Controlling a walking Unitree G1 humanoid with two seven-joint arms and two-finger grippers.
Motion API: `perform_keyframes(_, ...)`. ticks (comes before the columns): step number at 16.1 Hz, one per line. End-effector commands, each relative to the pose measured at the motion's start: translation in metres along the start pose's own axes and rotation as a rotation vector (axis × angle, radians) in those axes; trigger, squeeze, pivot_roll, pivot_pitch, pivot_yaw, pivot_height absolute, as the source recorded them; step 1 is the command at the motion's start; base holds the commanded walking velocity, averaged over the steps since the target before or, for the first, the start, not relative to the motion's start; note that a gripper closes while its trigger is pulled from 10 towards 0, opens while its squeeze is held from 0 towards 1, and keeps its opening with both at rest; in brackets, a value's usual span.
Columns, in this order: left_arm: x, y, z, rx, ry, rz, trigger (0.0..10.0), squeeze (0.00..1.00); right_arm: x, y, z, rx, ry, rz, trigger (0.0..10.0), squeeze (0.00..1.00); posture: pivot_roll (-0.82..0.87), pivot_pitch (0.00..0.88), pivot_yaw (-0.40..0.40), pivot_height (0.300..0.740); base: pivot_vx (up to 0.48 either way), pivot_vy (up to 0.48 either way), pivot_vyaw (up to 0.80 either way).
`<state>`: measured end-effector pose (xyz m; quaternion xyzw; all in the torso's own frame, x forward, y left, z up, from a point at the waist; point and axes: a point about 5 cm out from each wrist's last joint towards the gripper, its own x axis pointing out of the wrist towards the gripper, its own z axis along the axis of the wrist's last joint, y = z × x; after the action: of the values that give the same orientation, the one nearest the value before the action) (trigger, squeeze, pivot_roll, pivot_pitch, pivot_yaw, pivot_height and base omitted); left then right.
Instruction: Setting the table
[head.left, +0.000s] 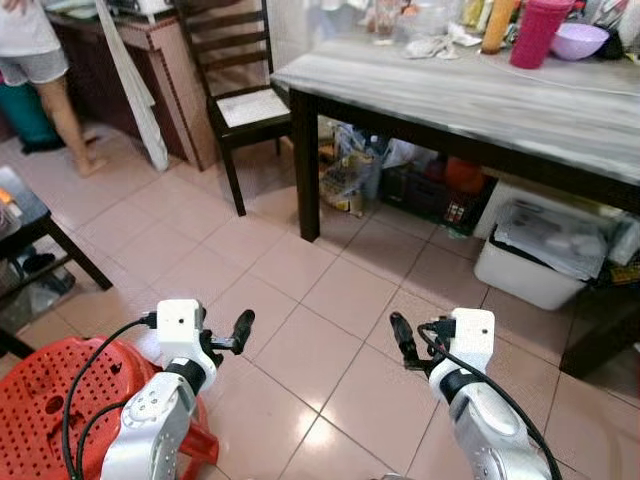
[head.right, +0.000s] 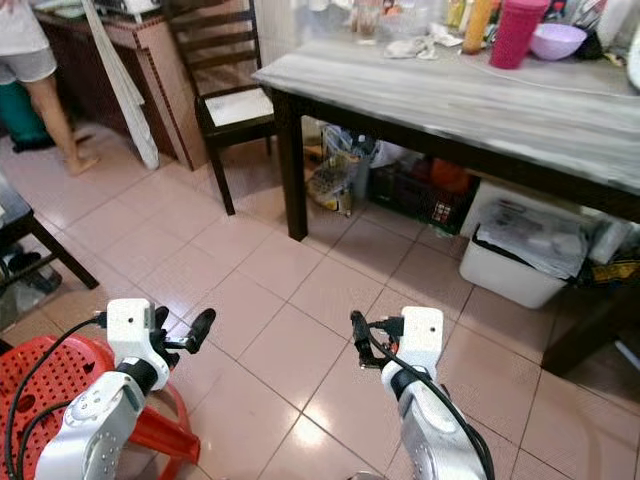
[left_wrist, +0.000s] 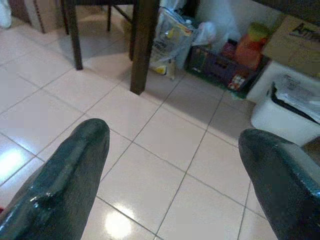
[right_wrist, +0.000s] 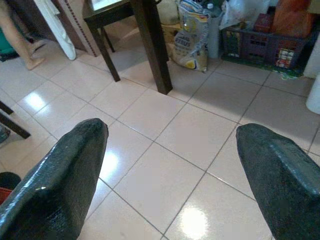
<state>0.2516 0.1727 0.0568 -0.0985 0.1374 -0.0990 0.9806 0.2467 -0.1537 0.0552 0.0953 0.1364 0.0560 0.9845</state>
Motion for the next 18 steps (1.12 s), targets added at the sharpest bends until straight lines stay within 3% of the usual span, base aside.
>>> perform_keyframes(1,0.0,0.001,0.003,0.006,-0.007,-0.003,10.0,0.0,0.001,0.001,0.003,0.008,-0.013,-0.004,10.0,0.0,-0.13,0.105,0.044,0.74,0.0,0.0,0.0)
perform_keyframes(6,0.001,0.0,0.003,0.005,-0.004,-0.012,10.0,0.0,0.001,-0.001,0.003,0.008,-0.018,-0.011,10.0,0.0,-0.13,0.104,0.047,0.74,0.0,0.0,0.0)
perform_keyframes(8,0.001,-0.001,0.003,0.005,-0.004,-0.019,10.0,0.0,0.001,-0.002,0.004,0.005,-0.014,-0.013,10.0,0.0,-0.13,0.105,0.046,0.74,0.0,0.0,-0.76)
perform_keyframes(14,0.001,-0.003,0.001,-0.005,-0.005,-0.027,10.0,0.0,0.001,-0.001,0.006,-0.014,-0.026,-0.005,10.0,0.0,-0.13,0.106,0.042,0.74,0.0,-0.417,-0.8)
perform_keyframes(16,0.001,-0.002,0.004,-0.011,-0.017,-0.021,10.0,0.0,0.001,0.001,0.013,-0.034,-0.056,0.005,10.0,0.0,-0.13,0.107,0.038,0.74,0.0,-0.472,-0.76)
perform_keyframes(18,0.003,-0.006,0.02,0.005,-0.088,-0.028,10.0,0.0,-0.001,0.006,0.033,-0.073,-0.144,0.025,10.0,0.0,-0.13,0.107,0.034,0.74,0.0,-0.472,-0.63)
